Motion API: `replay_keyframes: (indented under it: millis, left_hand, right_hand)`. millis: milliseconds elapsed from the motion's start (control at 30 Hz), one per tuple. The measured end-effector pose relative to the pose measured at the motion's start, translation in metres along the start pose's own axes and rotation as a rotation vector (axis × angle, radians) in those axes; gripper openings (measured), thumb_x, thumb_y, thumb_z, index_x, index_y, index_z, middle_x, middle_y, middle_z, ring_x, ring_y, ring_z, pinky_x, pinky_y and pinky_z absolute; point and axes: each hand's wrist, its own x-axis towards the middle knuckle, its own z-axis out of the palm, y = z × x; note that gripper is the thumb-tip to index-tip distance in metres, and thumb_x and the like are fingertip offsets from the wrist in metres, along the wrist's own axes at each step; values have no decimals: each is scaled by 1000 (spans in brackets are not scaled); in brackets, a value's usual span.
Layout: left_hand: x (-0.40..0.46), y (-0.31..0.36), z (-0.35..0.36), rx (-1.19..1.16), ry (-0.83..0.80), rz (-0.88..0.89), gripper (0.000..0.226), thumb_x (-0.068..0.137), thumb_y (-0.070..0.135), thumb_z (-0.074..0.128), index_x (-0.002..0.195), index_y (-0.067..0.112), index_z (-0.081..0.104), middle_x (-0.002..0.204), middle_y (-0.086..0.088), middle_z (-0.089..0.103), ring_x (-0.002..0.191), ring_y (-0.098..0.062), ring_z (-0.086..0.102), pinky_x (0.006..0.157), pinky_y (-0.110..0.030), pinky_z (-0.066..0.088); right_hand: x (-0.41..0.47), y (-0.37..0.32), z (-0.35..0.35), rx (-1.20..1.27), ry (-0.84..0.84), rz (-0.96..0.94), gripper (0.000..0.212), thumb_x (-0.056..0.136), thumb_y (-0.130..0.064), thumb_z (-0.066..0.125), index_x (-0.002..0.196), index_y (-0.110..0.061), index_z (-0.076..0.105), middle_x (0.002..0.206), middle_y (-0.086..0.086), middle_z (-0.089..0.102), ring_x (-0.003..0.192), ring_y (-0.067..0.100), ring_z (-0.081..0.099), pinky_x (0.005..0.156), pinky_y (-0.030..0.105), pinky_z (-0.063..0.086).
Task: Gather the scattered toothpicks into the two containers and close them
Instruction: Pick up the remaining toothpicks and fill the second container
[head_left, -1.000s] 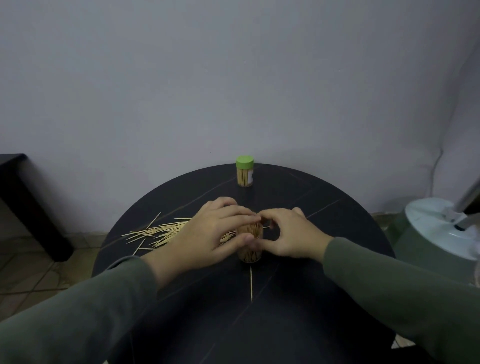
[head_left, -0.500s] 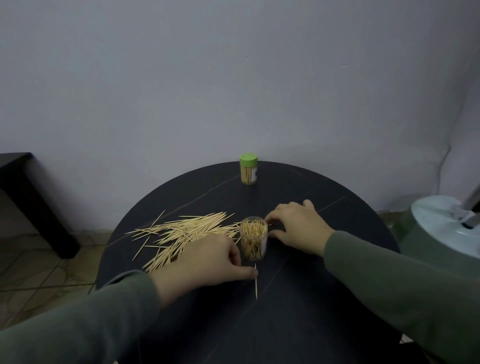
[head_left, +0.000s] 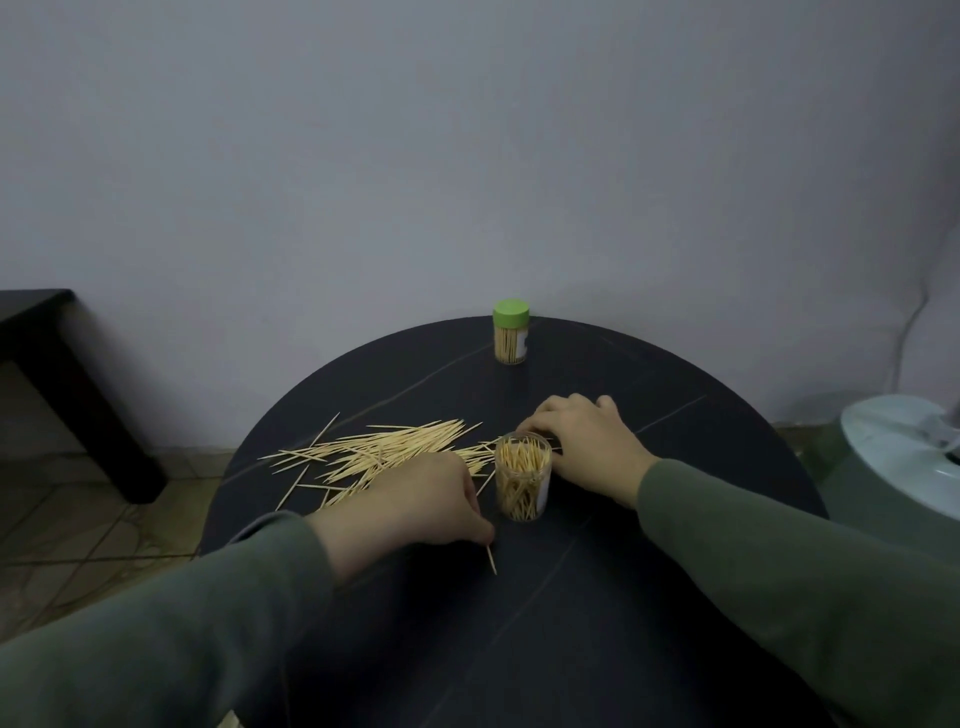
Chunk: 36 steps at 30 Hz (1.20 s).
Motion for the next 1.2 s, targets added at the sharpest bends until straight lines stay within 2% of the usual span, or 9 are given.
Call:
replay_keyframes:
  millis: [100,267,500,667,767,867,967,1100,1200]
  left_hand:
    - [1,-3,-8,126,-7,-3,24,79,44,72,92,24,73,94,6,69,92,-14,63,84,-35,56]
    - [5,-16,-18,171,16,61,9,81,32,69,79,24,69,81,10,66,84,-12,63,78,-32,56]
    - [23,-22,-12,147,247,63,14,87,42,64,98,33,65,104,10,65,95,-11,60,80,-30,53]
    - [33,-39,-17,157,253,-9,46,81,55,67,121,35,56,121,8,56,110,-14,55,89,-35,51]
    - [35,-42,-19,171,255,-10,54,79,57,68,126,36,55,125,7,56,113,-14,54,91,-37,51]
    - [36,-41,-19,173,255,-6,51,79,55,69,125,37,56,125,8,57,112,-13,55,89,-35,52]
    - [37,-39,-20,174,258,-1,46,80,53,70,121,35,59,121,8,59,107,-12,56,86,-32,53]
    - [37,-39,-21,147,239,1,40,81,51,70,116,33,62,116,10,62,102,-10,58,84,-31,55]
    - [38,-39,-21,139,244,-2,38,81,50,70,114,32,64,110,10,64,98,-8,59,81,-29,55]
  right_hand:
    - [4,-1,0,-7,-38,3,41,97,-42,48,137,-35,49,140,-8,47,126,17,39,106,46,23]
    - [6,-2,-2,14,-69,14,35,98,-43,47,132,-37,55,134,-7,51,123,17,42,106,45,23]
    - [12,-7,-6,-9,-32,-46,27,99,-34,48,120,-38,65,126,-9,60,115,16,46,101,43,27]
    - [23,-5,-5,-19,-38,-137,31,99,-35,48,128,-39,58,130,-9,56,118,14,45,99,41,26]
    - [27,-2,-4,111,-118,-212,36,96,-29,55,129,-43,55,132,-11,51,122,10,40,105,39,24]
    - [30,0,-3,228,-188,-248,28,93,-22,60,115,-39,66,126,-16,50,121,7,38,108,36,22]
    - [32,-1,-1,208,-215,-298,21,92,-22,63,109,-32,71,123,-18,49,121,7,38,109,35,23]
    - [29,-6,-6,104,-210,-375,22,92,-24,63,112,-32,69,130,-12,49,120,10,37,105,32,24]
    - [27,-10,-7,40,-191,-414,26,93,-25,61,117,-32,66,132,-9,49,122,11,37,106,36,26]
